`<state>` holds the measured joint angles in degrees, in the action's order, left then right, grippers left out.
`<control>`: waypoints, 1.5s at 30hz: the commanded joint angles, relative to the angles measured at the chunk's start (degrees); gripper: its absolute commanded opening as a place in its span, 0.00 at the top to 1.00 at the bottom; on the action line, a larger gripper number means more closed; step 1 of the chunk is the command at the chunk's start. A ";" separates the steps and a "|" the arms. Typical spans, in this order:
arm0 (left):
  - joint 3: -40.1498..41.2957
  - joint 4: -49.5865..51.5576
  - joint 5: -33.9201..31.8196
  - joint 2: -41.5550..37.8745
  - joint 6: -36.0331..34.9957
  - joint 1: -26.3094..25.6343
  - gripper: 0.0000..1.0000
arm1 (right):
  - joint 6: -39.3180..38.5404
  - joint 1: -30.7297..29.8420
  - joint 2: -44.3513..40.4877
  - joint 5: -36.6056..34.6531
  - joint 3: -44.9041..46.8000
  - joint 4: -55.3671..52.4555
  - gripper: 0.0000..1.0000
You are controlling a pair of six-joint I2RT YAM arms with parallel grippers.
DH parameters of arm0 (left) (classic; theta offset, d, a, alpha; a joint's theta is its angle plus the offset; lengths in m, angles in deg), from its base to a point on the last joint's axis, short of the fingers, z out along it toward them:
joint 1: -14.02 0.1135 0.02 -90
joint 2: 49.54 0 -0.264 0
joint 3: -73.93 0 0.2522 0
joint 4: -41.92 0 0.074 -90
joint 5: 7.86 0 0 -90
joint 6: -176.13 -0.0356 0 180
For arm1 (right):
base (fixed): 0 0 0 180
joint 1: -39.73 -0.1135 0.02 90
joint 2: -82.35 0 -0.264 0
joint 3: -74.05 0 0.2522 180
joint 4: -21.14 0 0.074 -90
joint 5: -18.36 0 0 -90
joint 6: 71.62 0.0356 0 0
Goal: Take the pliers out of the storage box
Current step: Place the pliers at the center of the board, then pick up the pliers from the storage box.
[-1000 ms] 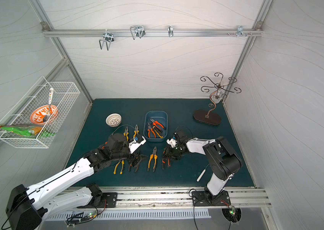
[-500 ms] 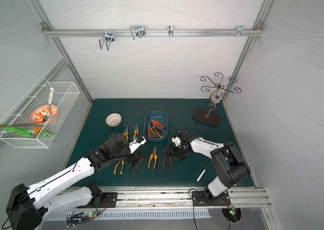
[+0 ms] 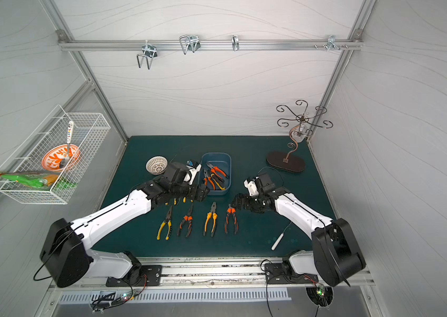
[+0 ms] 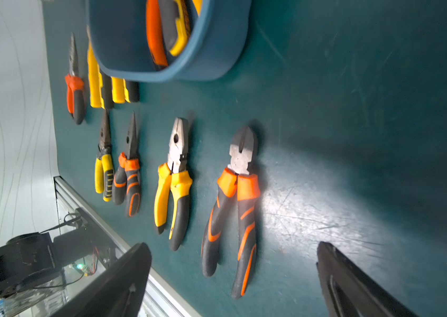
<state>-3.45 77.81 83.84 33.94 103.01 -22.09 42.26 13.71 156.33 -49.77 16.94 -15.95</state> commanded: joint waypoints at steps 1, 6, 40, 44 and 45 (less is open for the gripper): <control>-9.66 5.67 -6.27 6.35 11.17 0.11 0.10 | -2.70 1.18 -2.78 -0.71 -1.18 -0.09 0.01; -25.72 17.93 -8.79 19.45 18.89 -0.01 0.24 | -3.77 1.76 -4.06 0.10 -1.56 0.13 0.01; -44.31 20.85 -3.74 44.53 33.25 -0.40 0.55 | -3.39 3.79 -3.38 2.24 -0.57 0.76 0.01; -44.05 20.84 -3.80 44.43 33.26 -0.50 0.55 | -3.88 3.91 -3.16 1.96 -0.51 0.65 0.01; -44.05 21.07 -3.97 44.30 33.26 -0.52 0.54 | -3.92 3.91 -2.94 2.13 -0.50 0.74 0.01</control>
<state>-47.05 97.96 80.71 77.28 135.91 -22.29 39.35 17.23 153.11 -48.46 16.37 -15.38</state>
